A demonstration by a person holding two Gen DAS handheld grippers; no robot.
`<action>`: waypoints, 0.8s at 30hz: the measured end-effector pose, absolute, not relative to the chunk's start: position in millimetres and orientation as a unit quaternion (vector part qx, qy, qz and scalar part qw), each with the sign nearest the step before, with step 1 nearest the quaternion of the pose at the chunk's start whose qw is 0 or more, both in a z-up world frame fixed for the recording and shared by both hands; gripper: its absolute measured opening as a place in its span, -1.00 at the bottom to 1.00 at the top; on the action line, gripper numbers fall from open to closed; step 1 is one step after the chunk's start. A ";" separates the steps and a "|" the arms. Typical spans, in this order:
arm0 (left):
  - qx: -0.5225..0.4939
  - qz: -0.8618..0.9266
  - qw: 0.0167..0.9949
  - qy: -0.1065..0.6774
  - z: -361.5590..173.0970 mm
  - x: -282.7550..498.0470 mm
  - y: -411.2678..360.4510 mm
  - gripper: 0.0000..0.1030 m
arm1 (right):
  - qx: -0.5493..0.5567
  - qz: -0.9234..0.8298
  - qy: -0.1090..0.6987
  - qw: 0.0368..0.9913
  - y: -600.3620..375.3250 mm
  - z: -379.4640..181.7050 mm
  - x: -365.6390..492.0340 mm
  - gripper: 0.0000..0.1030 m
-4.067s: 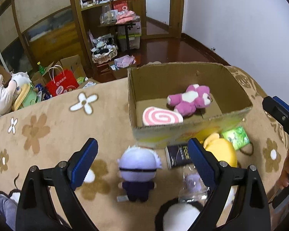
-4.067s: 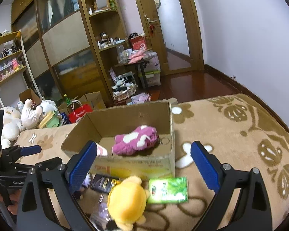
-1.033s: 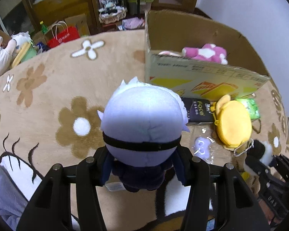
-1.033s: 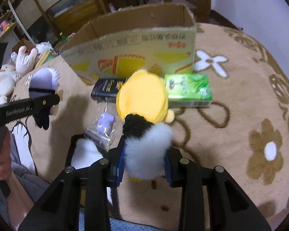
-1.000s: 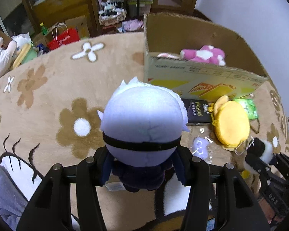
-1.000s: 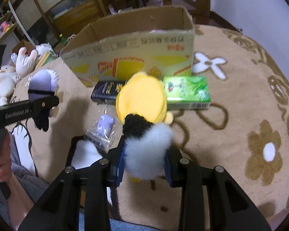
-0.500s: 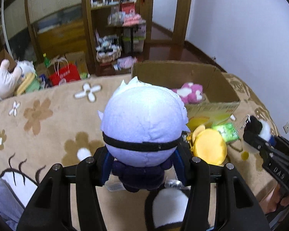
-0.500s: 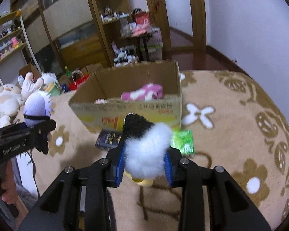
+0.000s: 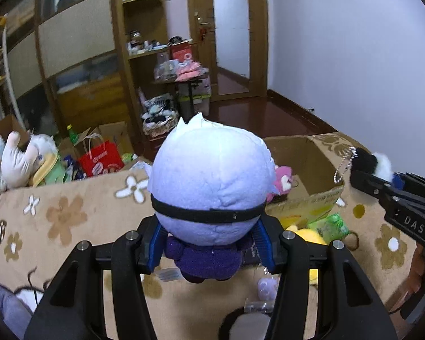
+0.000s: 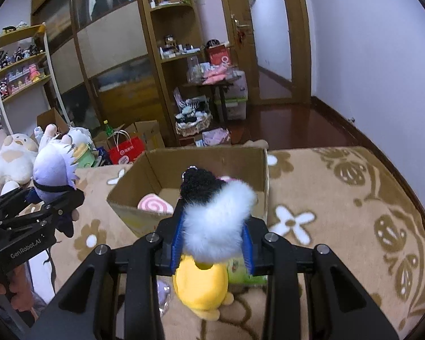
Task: Organize soft objects
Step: 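Lift both plushes and carry them over the cardboard box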
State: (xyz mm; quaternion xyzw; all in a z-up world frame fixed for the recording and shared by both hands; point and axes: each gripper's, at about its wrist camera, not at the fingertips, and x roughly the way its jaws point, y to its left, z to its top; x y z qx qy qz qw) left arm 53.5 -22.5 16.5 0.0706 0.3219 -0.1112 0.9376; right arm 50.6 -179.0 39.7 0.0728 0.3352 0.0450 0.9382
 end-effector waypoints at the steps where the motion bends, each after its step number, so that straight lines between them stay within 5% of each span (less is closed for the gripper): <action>1: 0.076 -0.112 0.939 0.315 21.1 55.6 -24.6 0.02 | 0.072 0.047 0.335 0.938 -179.0 42.3 52.9 -0.31; 12: 0.094 -0.104 0.953 0.269 54.8 86.9 -44.9 0.02 | 0.054 0.064 0.304 0.949 -184.8 69.7 77.3 -0.30; 24: 0.101 -0.115 0.947 0.283 25.1 114.2 -48.6 0.04 | 0.054 0.080 0.309 0.946 -185.7 40.3 105.9 -0.29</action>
